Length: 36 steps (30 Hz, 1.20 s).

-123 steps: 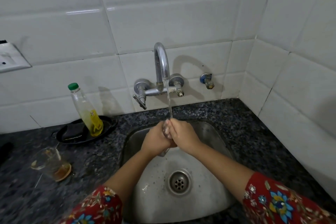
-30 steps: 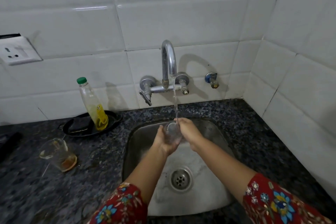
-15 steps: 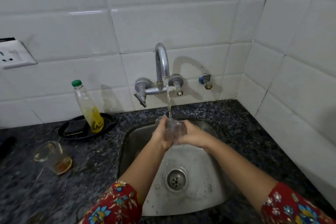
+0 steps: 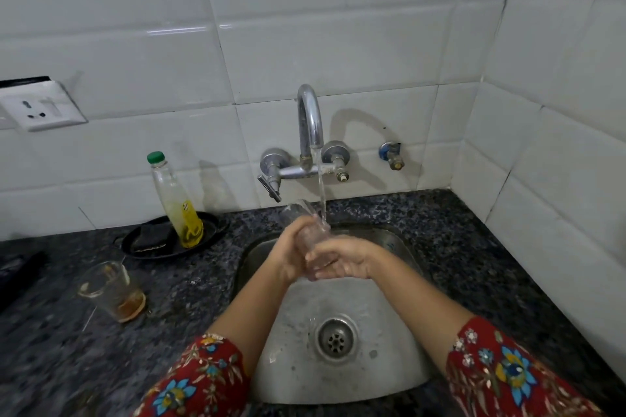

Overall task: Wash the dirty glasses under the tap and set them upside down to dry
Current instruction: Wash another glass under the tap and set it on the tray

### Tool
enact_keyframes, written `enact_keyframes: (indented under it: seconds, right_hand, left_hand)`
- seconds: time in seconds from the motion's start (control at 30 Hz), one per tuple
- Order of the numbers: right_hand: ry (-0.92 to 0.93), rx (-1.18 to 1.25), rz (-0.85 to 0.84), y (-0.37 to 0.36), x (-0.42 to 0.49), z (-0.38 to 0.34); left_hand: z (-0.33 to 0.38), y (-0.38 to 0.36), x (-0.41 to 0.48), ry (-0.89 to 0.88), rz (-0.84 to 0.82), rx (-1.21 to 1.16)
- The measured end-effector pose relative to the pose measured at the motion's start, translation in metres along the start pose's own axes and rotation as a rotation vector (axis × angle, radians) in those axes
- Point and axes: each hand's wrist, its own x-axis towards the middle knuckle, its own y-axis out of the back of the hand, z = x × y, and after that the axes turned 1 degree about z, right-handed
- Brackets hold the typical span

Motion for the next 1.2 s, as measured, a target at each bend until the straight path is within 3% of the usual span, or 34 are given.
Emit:
enact_keyframes:
  seconds: [0.07, 0.13, 0.27, 0.3, 0.4, 0.57, 0.67, 0.73, 0.83, 0.9, 1.0, 1.2]
  right_hand:
    - [0.079, -0.300, 0.235, -0.003, 0.007, 0.014]
    - [0.148, -0.360, 0.349, -0.004, 0.008, 0.028]
    - [-0.040, 0.117, -0.146, 0.022, -0.012, 0.034]
    - [-0.027, 0.105, -0.154, 0.026, -0.012, 0.036]
    - [0.106, -0.087, 0.135, 0.018, -0.011, 0.043]
    - [0.102, 0.165, -0.119, 0.024, -0.019, 0.047]
    - [0.181, 0.034, 0.116, 0.016, -0.014, 0.049]
    - [0.152, 0.125, 0.068, 0.012, -0.013, 0.052]
    - [0.087, 0.221, -0.065, 0.017, -0.017, 0.058]
    - [0.081, 0.139, -0.001, 0.022, -0.015, 0.056]
    - [0.105, -0.108, 0.167, 0.025, -0.009, 0.039]
    - [0.265, -0.629, 0.423, 0.004, 0.008, -0.006]
  left_hand:
    - [-0.008, -0.005, 0.005, -0.072, 0.055, 0.098]
    - [-0.013, -0.013, 0.005, -0.127, 0.128, 0.206]
    - [-0.013, -0.009, 0.004, -0.048, -0.101, 0.099]
    - [-0.015, -0.009, 0.005, -0.060, -0.121, 0.104]
    - [-0.020, -0.021, 0.004, -0.178, 0.022, 0.128]
    - [-0.009, -0.021, 0.000, -0.148, -0.238, 0.054]
    - [-0.012, -0.028, -0.003, -0.290, -0.056, 0.175]
    - [-0.014, -0.034, -0.008, -0.382, 0.057, 0.304]
    - [-0.014, -0.026, -0.014, -0.418, 0.078, 0.457]
    - [-0.017, -0.018, -0.019, -0.449, 0.147, 0.474]
    - [-0.029, -0.003, -0.016, -0.364, 0.329, 0.292]
    - [-0.050, 0.009, -0.004, -0.006, 0.255, -0.142]
